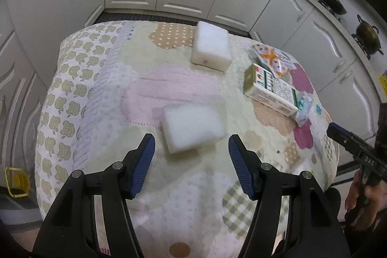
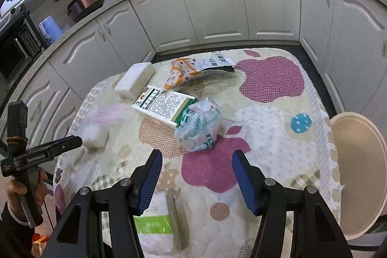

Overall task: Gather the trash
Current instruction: 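Grasp the white sponge with the left tool while the right tool grasps the plastic bag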

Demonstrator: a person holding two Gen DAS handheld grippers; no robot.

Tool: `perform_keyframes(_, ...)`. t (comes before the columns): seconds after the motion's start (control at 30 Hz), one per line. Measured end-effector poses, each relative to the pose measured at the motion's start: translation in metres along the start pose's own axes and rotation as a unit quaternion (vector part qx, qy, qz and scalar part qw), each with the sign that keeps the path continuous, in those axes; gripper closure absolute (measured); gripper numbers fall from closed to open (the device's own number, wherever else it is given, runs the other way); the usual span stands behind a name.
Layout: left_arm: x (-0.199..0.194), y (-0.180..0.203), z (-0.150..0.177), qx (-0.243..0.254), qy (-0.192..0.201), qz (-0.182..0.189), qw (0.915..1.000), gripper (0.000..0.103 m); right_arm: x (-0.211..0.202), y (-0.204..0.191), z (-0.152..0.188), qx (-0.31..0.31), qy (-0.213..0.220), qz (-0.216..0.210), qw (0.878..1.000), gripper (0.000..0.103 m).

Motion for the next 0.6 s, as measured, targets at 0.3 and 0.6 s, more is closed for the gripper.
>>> perform_keyframes(0.3, 0.031, -0.002, -0.020, -0.028, -0.015, 0.007, 0.9995, 0.033, 0.021, -0.005, -0.012, 0.005, -0.009, -0.012, 1.000, 0.041)
perform_keyframes(0.6, 0.058, 0.002, -0.023, -0.014, -0.031, -0.047, 0.9983, 0.033, 0.051, -0.002, -0.022, 0.023, -0.020, -0.017, 0.999, 0.040)
Point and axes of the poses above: each gripper's, at about its wrist camera, not at the fingertips, and x roughly the way its jaws point, y to its right, z to its underside, the point moved 1 cm from there along x, roughly the way its jaws point, and after that the axes turned 13 degrees about z, right-handed, at the moved point
